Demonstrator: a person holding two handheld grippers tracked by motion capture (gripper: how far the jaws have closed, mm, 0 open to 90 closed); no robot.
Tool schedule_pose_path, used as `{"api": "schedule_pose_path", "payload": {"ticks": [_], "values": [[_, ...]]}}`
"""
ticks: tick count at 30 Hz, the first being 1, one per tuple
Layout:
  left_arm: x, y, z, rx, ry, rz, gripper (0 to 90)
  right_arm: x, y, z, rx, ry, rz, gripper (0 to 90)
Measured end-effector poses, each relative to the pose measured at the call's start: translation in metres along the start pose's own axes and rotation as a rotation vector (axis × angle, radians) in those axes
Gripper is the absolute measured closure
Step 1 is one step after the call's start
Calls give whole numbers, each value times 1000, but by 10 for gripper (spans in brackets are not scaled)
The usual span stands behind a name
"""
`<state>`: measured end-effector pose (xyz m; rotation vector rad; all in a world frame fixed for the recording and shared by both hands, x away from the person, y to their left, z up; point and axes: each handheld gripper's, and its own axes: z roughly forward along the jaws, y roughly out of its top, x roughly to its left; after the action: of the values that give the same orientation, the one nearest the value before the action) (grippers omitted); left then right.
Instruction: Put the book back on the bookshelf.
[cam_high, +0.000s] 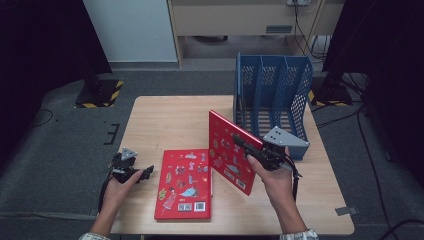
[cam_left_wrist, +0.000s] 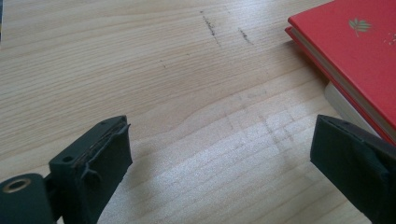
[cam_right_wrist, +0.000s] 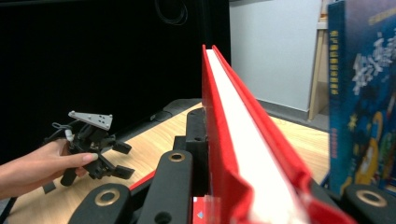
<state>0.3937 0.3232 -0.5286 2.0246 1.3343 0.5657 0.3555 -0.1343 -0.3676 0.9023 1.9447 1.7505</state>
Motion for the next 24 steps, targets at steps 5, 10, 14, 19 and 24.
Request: {"api": "schedule_pose_path", "payload": {"ticks": [5,10,14,19,24], "values": [[1,-1,2,13,9,0,42,-4,-2,-9,4,-18,0,797],[2,-2,4,32,6,-5,38,-9,-4,-15,4,-34,8,797],[0,-3,6,35,4,1,29,-13,-6,-17,3,-43,16,797],[0,-3,6,27,4,-5,22,-15,-7,-19,5,-45,20,797],[0,-4,7,24,7,-5,11,-16,-9,-23,7,-45,21,797]]}}
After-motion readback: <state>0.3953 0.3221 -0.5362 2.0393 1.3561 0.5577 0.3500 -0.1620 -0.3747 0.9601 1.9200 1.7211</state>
